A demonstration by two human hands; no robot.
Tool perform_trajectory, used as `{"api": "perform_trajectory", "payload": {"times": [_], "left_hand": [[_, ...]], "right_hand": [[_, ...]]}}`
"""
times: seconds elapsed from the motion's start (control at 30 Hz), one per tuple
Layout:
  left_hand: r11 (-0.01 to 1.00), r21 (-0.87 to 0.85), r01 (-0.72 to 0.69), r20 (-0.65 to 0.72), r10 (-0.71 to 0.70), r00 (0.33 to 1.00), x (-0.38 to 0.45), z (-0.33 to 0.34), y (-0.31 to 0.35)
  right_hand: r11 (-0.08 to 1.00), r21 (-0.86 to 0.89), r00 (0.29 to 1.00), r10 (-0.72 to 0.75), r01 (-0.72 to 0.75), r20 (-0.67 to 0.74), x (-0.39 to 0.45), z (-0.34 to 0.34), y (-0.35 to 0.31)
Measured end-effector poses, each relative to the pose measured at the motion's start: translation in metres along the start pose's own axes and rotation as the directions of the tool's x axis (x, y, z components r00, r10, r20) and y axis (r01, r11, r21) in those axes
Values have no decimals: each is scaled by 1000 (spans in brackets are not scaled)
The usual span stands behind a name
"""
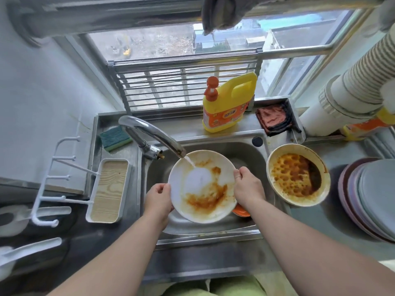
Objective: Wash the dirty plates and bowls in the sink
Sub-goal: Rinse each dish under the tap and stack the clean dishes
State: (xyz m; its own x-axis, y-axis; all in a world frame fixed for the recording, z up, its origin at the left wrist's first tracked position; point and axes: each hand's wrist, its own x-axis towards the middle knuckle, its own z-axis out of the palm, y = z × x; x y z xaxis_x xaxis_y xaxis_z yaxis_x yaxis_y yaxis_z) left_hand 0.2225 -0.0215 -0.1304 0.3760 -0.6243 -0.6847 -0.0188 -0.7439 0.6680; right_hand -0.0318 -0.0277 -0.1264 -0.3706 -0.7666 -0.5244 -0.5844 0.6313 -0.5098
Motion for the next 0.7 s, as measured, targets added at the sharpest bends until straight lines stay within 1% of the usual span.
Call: {"api": "perform_trajectory", "payload": {"times": [0.27,0.47,0.7], "left_hand": [[1000,23,9,-64,-7,998,-9,2,0],[999,26,38,-130,-34,991,-10,0,4],[994,72,83,-177,-69,982,-18,-5,7]], "right_hand": [[996,76,994,-52,45,92,16,-2,3],[990,103,986,-106,93,126,20,2,-1],[994,93,977,-82,64,198,22,9,4]]}}
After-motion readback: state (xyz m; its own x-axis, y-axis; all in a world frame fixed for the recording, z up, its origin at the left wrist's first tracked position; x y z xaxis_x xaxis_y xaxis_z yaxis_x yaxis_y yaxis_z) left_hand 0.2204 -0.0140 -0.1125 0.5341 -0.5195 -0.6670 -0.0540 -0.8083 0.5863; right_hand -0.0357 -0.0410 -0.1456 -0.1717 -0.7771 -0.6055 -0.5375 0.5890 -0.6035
